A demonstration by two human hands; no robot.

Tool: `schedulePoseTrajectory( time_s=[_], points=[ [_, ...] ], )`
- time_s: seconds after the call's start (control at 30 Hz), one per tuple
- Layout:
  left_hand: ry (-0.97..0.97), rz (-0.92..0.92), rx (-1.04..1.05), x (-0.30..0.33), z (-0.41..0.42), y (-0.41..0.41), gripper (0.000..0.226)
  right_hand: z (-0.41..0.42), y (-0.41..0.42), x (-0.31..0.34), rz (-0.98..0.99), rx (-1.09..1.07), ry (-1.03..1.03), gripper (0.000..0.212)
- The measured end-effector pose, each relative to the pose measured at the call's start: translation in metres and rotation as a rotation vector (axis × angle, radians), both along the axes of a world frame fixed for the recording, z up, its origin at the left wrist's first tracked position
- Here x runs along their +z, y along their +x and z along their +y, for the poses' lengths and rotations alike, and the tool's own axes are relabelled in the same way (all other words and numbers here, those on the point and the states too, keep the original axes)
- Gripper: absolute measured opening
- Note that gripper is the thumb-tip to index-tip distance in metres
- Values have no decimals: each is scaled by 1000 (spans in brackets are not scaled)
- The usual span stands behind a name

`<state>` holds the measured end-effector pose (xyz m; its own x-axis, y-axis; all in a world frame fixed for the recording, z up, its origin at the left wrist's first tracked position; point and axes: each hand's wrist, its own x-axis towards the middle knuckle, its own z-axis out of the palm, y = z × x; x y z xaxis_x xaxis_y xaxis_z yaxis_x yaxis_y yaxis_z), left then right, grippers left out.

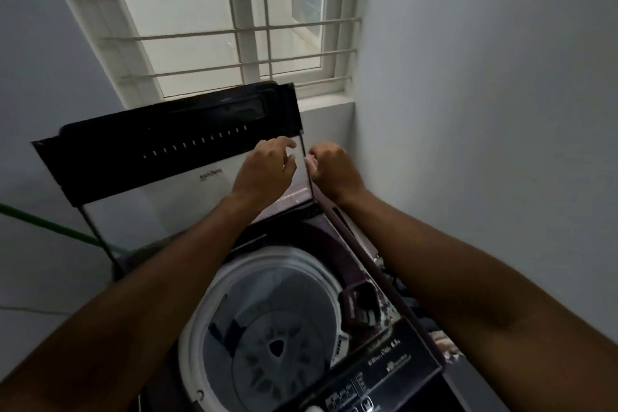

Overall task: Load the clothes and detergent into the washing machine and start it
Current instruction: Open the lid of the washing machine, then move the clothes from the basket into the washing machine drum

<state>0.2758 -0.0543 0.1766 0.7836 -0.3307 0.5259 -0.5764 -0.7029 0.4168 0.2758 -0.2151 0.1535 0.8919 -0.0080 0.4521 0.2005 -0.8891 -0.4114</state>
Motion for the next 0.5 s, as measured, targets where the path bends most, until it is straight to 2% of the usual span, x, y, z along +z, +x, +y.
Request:
schedulePoseTrajectory(
  time_s=[0.2, 0.5],
  points=[
    [19, 117, -151, -32, -52, -40, 24, -37, -55, -19, 85, -94, 15, 18],
    [154, 297, -380, -66, -117, -83, 29, -118, -131, -54, 239, -276, 50, 30]
  ],
)
